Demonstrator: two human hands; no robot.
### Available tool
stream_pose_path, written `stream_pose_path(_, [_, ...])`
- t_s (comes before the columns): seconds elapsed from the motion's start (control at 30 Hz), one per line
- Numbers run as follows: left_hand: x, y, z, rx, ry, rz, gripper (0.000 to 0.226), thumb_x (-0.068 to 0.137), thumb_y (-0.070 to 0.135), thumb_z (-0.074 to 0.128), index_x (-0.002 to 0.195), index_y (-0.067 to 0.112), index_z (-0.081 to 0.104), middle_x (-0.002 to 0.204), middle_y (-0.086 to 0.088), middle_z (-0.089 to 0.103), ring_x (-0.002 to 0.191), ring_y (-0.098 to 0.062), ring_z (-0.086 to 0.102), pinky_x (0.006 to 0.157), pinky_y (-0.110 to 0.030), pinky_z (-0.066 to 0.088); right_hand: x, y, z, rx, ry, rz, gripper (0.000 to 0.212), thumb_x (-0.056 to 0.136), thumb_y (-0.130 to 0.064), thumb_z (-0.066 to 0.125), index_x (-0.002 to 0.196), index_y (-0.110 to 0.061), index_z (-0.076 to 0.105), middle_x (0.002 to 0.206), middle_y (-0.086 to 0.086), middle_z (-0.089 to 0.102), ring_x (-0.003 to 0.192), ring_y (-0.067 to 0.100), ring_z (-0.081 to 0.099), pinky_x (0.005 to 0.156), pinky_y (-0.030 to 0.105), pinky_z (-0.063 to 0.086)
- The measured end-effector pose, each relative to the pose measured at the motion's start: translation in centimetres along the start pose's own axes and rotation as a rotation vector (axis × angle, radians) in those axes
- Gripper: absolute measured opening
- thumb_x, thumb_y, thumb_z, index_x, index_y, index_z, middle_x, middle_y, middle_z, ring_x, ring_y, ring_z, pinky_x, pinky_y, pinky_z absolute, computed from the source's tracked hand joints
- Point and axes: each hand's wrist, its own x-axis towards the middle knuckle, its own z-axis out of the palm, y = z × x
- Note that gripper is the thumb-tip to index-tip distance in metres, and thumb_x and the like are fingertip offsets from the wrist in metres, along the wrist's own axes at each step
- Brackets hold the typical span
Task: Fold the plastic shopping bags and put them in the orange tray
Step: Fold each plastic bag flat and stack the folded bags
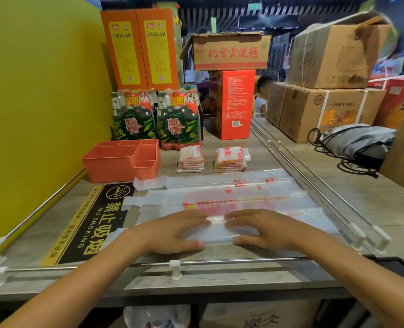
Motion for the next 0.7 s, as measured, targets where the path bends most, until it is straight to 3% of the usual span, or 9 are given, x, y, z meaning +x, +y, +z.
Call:
stream_pose_path(0.17, [-0.3,-0.1,-0.1,0.034,0.145,0.013,0.045,0.102,0.051,0.046,0.146,0.041,0.047,0.155,0.022,0.038,0.139,0.002,0.036,0.114,-0.029,0.036,-0.4,-0.9,-1.0,-0.012,0.084,-0.004,0.041,0.103,-0.053,0.042,0.139,-0.038,0.057,0.143,-0.022,0.055,0.127,-0.001,0.051,0.107,0.019,0.039])
stream_pose_path(0.3, [-0.2,-0.5,-0.3,-0.036,0.261,0.009,0.032,0.103,0.035,0.045,0.128,0.030,0.063,0.125,0.013,0.067,0.110,-0.007,0.062,0.092,-0.037,0.052,-0.4,-0.9,-1.5,-0.037,0.144,0.033,0.041,0.101,-0.055,0.046,0.139,-0.042,0.056,0.140,-0.022,0.057,0.123,-0.001,0.053,0.102,0.019,0.042])
stream_pose_path(0.43, [-0.4,-1.5,-1.5,-0.067,0.324,-0.058,0.029,0.102,0.034,0.055,0.128,0.032,0.065,0.119,0.016,0.070,0.102,0.002,0.062,0.089,-0.026,0.051,0.4,-0.6,-2.6,-0.080,0.202,0.093,0.033,0.102,-0.043,0.052,0.133,-0.037,0.062,0.130,-0.015,0.066,0.107,0.005,0.065,0.096,0.028,0.053])
stream_pose_path(0.5, [-0.8,-2.3,-2.1,-0.048,0.344,-0.092,0.030,0.099,0.034,0.060,0.129,0.036,0.064,0.120,0.018,0.069,0.103,0.010,0.059,0.091,-0.020,0.050,0.7,-0.1,-3.2,-0.062,0.224,0.132,0.030,0.101,-0.037,0.056,0.130,-0.036,0.064,0.125,-0.014,0.069,0.100,0.006,0.068,0.093,0.026,0.054])
stream_pose_path(0.7, [-2.8,-4.8,-4.2,-0.113,0.366,-0.246,0.029,0.095,0.024,0.068,0.120,0.037,0.067,0.098,0.021,0.072,0.088,0.004,0.067,0.078,-0.030,0.059,1.9,1.4,-4.8,0.011,0.249,0.207,0.028,0.099,-0.029,0.062,0.126,-0.030,0.067,0.104,-0.015,0.076,0.099,0.005,0.069,0.094,0.027,0.054])
